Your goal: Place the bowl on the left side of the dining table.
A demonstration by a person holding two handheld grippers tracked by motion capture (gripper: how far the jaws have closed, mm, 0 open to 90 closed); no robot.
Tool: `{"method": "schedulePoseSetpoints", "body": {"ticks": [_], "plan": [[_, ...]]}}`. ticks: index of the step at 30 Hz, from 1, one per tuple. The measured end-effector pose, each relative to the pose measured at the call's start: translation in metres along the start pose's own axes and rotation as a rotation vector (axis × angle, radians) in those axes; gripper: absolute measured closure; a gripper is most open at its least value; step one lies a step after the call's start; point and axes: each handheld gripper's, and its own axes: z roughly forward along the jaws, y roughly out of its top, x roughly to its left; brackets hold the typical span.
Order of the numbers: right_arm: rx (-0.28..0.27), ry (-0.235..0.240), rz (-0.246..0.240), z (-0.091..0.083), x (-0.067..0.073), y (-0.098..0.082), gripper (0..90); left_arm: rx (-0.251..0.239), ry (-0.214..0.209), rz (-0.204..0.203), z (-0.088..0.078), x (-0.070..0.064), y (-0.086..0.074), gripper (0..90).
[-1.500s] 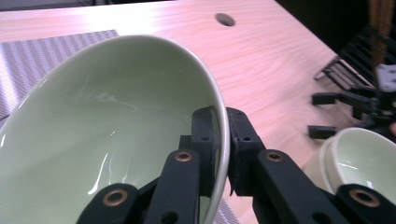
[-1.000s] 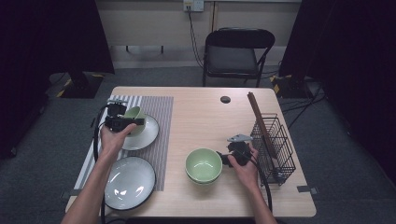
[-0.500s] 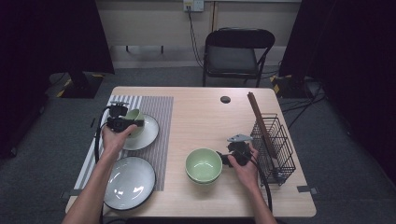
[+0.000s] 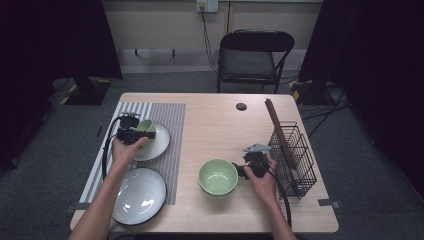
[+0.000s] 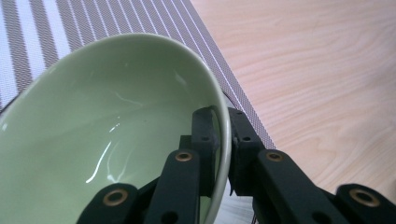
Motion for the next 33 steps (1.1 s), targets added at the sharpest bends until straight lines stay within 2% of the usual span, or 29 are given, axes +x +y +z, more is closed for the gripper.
{"method": "schedulePoseSetpoints", "body": {"ticks": [1, 4, 7, 10, 13, 14, 17, 19, 23, 29, 33], "plan": [[0.0, 0.0, 0.0, 0.0, 0.0, 0.0, 13.6, 0.001, 0.002, 0.006, 0.001, -0.002, -0.001, 83.6], [0.0, 0.0, 0.0, 0.0, 0.0, 0.0, 13.7, 0.024, 0.023, 0.061, 0.005, -0.007, 0.0, 83.4], [0.0, 0.0, 0.0, 0.0, 0.0, 0.0, 13.7, 0.013, 0.007, 0.042, 0.007, -0.007, -0.001, 83.0], [0.0, 0.0, 0.0, 0.0, 0.0, 0.0, 13.6, -0.001, 0.024, 0.087, 0.008, -0.009, -0.004, 82.9], [0.0, 0.0, 0.0, 0.0, 0.0, 0.0, 13.6, 0.015, -0.002, 0.073, 0.009, -0.009, -0.005, 82.2], [0.0, 0.0, 0.001, 0.0, 0.0, 0.0, 13.6, 0.023, -0.001, 0.083, 0.01, -0.009, -0.006, 82.0], [0.0, 0.0, 0.0, 0.0, 0.0, 0.0, 13.6, 0.025, -0.008, 0.077, 0.013, -0.009, -0.008, 80.8], [0.0, 0.0, 0.0, 0.0, 0.0, 0.0, 13.6, 0.04, 0.005, 0.099, 0.014, -0.01, -0.008, 80.2], [0.0, 0.0, 0.001, 0.0, 0.0, 0.0, 13.6, 0.043, -0.021, 0.078, 0.017, -0.011, -0.009, 77.9], [0.0, 0.0, 0.001, 0.0, 0.0, 0.0, 13.6, 0.077, -0.029, 0.111, 0.021, -0.013, -0.012, 75.2], [0.0, 0.0, 0.001, 0.0, 0.0, 0.0, 13.6, 0.076, -0.049, 0.091, 0.021, -0.011, -0.013, 74.4]]}}
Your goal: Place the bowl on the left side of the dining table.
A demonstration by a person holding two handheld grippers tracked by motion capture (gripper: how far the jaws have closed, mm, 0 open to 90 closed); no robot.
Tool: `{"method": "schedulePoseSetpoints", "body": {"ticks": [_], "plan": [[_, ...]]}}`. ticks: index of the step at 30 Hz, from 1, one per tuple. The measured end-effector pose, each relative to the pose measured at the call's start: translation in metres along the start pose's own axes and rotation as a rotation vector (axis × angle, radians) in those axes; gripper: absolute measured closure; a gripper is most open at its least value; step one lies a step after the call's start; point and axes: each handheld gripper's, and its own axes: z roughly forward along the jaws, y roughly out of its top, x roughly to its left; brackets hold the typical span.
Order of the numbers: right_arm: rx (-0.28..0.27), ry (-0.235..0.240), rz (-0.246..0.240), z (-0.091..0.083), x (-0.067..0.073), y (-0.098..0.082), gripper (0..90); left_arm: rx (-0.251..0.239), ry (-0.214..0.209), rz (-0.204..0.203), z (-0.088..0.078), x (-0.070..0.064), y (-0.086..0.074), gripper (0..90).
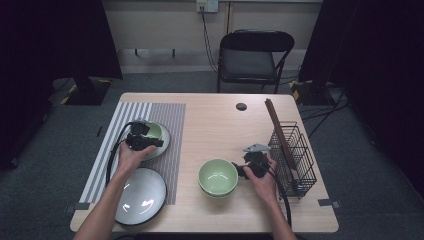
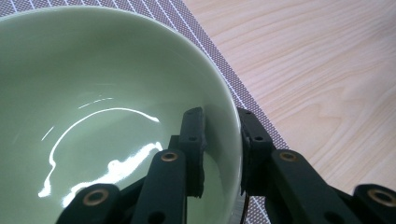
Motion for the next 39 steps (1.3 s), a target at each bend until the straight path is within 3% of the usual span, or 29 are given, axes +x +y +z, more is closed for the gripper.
{"method": "schedulePoseSetpoints", "body": {"ticks": [5, 11, 16, 19, 20, 22, 26, 31, 39], "plan": [[-0.001, -0.002, 0.002, 0.0, 0.0, 0.0, 13.7, 0.016, -0.01, 0.01, -0.003, 0.0, 0.0, 73.8], [-0.001, -0.003, 0.002, 0.0, 0.0, 0.0, 13.7, -0.019, -0.013, 0.018, -0.015, 0.003, 0.0, 66.3], [-0.001, -0.003, 0.003, 0.0, 0.0, 0.0, 13.7, -0.043, -0.032, 0.004, -0.026, 0.008, -0.003, 59.2], [0.0, -0.003, 0.003, 0.0, 0.0, 0.0, 13.7, -0.057, -0.059, -0.036, -0.031, 0.013, -0.006, 54.8], [0.0, -0.003, 0.003, 0.0, 0.0, 0.0, 13.7, -0.059, -0.078, -0.036, -0.032, 0.014, -0.006, 54.8], [0.0, -0.003, 0.003, 0.0, 0.0, 0.0, 13.7, -0.061, -0.064, -0.018, -0.036, 0.014, -0.007, 54.8], [0.0, -0.003, 0.003, 0.0, 0.0, 0.0, 13.7, -0.056, -0.076, 0.008, -0.04, 0.012, -0.01, 54.8], [-0.001, -0.003, 0.003, 0.0, 0.0, 0.0, 13.7, -0.025, -0.073, 0.021, -0.03, 0.014, -0.018, 58.5], [-0.001, -0.002, 0.003, 0.0, 0.0, 0.0, 13.7, -0.027, -0.099, 0.0, -0.028, 0.019, -0.02, 69.2]]}}
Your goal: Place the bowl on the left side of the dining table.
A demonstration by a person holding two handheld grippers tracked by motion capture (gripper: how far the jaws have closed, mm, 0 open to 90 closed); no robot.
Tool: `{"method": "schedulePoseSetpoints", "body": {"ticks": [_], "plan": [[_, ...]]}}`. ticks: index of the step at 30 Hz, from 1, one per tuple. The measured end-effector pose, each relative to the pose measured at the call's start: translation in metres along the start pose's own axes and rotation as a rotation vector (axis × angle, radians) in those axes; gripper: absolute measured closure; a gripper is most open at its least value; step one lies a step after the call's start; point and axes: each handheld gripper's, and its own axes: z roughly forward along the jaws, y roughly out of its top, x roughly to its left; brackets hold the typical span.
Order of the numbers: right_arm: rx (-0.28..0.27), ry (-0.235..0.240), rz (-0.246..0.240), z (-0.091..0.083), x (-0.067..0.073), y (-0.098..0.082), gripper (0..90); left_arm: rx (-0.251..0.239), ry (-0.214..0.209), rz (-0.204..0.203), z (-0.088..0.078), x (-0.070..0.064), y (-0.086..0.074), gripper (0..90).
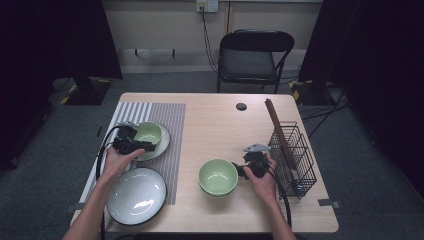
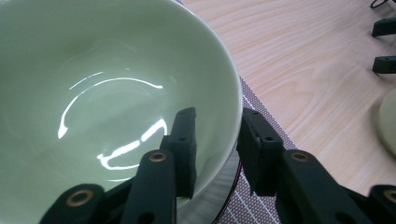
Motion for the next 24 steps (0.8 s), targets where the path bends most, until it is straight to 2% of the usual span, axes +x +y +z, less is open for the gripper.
{"method": "schedulePoseSetpoints", "body": {"ticks": [4, 8, 13, 16, 17, 20, 24], "plan": [[0.0, 0.0, 0.0, 0.0, 0.0, 0.0, 13.7, -0.011, 0.006, -0.007, -0.001, 0.002, -0.001, 70.4], [0.0, 0.0, 0.0, 0.0, 0.0, 0.0, 13.7, -0.021, -0.019, -0.018, 0.001, 0.005, 0.0, 71.3], [0.001, 0.0, 0.001, 0.0, 0.0, 0.0, 13.7, -0.021, -0.023, -0.029, 0.003, 0.007, 0.0, 70.4], [0.0, 0.0, 0.0, 0.0, 0.0, 0.0, 13.7, -0.029, -0.029, -0.025, 0.0, 0.006, 0.0, 67.3], [0.001, 0.0, 0.001, 0.0, 0.0, 0.0, 13.7, -0.038, -0.02, -0.022, -0.003, 0.005, 0.0, 65.4], [0.001, 0.001, -0.001, 0.0, 0.0, 0.0, 13.7, -0.084, -0.055, -0.032, -0.01, 0.005, 0.0, 58.3], [0.001, 0.001, -0.001, 0.0, 0.0, 0.0, 13.7, -0.113, -0.018, -0.008, -0.023, 0.003, -0.001, 51.3]]}}
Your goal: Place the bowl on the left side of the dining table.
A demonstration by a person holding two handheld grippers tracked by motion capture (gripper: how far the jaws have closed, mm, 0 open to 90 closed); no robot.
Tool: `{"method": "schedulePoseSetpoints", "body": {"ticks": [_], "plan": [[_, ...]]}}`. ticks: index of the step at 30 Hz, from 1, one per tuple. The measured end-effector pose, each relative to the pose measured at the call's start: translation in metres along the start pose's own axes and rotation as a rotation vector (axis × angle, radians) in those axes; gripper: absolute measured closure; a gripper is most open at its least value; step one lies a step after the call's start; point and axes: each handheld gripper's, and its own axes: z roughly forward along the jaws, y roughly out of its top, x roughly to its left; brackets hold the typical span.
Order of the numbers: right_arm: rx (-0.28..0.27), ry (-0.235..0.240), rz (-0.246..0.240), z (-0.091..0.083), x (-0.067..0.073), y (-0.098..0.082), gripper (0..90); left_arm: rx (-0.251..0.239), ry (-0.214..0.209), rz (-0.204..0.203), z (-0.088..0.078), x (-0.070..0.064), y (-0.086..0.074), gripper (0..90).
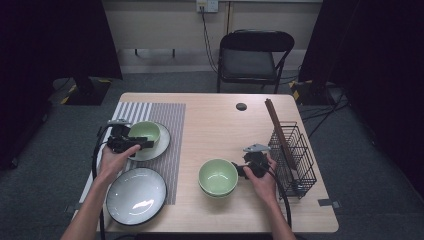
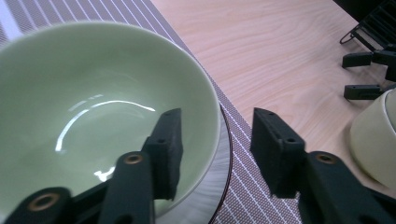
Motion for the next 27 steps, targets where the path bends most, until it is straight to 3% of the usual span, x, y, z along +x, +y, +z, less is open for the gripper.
{"method": "schedulePoseSetpoints", "body": {"ticks": [4, 7, 9, 20, 25, 27], "plan": [[-0.001, -0.001, 0.001, 0.0, 0.0, 0.0, 13.7, -0.003, 0.029, 0.041, -0.014, -0.005, -0.002, 42.3], [-0.001, -0.001, 0.001, 0.0, 0.0, 0.0, 13.7, -0.036, 0.085, 0.065, -0.027, -0.01, -0.004, 40.5], [0.0, -0.001, 0.001, 0.0, 0.0, 0.0, 13.7, -0.048, 0.093, 0.071, -0.034, -0.01, -0.007, 39.6], [-0.001, -0.001, 0.0, 0.0, 0.0, 0.0, 13.7, -0.078, 0.155, 0.02, -0.054, 0.006, -0.033, 31.5], [-0.001, -0.001, 0.001, 0.0, 0.0, 0.0, 13.7, -0.088, 0.155, -0.011, -0.061, 0.017, -0.045, 26.9], [-0.001, -0.001, 0.001, 0.0, 0.0, 0.0, 13.7, -0.091, 0.174, -0.004, -0.063, 0.018, -0.051, 26.9]]}}
